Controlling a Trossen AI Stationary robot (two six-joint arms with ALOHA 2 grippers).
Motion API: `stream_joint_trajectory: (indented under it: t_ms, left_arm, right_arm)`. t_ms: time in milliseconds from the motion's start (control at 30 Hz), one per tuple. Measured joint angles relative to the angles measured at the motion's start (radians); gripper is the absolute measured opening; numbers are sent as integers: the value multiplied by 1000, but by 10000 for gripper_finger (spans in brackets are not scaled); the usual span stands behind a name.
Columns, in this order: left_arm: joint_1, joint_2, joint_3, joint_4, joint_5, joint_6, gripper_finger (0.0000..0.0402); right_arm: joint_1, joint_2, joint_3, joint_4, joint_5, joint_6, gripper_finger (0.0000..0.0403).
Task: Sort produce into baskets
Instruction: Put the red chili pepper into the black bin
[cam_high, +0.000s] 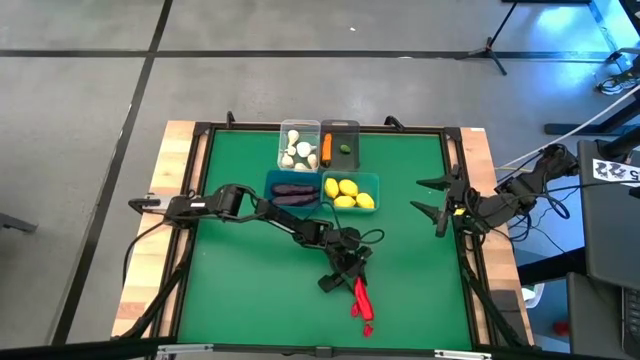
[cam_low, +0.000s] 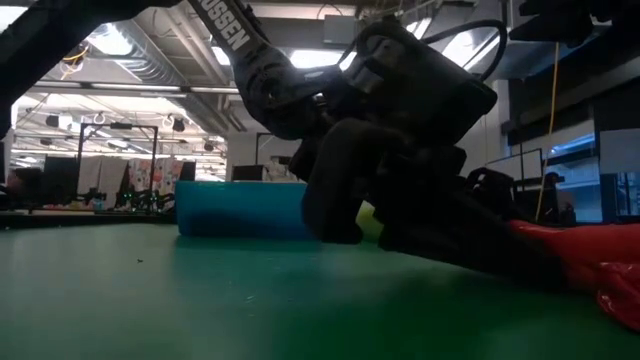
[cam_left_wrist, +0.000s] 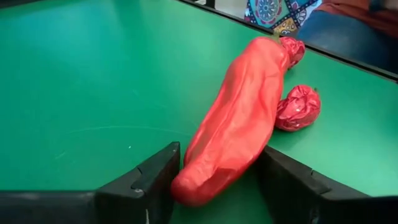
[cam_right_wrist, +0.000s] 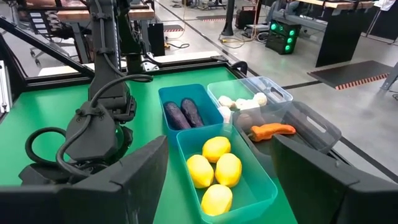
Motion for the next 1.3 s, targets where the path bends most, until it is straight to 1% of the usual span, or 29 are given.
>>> stream_joint_trajectory:
  t_ms: [333,533,833,1000,1200,1233,1300]
  left_arm:
    - [14,0,0,1,0,-40,168]
    - [36,-2,0,6,0,-107,137]
    - [42,-9,-1,8,-3,-155,93]
    - [42,-41,-2,-1,-3,-196,89]
    - [53,-114,-2,-16,-4,-321,94]
    - [60,-133,-2,-23,-15,-343,93]
    - [76,-167,-2,-41,-71,-405,92]
  right_arm:
    - [0,0,0,-18,0,29,280]
    - [0,0,0,-55,0,77,280]
    - [0,0,0,-54,0,81,280]
    - [0,0,0,-54,0,81,280]
    - [0,-1,0,-54,0,81,280]
    - [0,-2,0,-54,1,79,280]
    - [0,-2,0,-55,9,79,280]
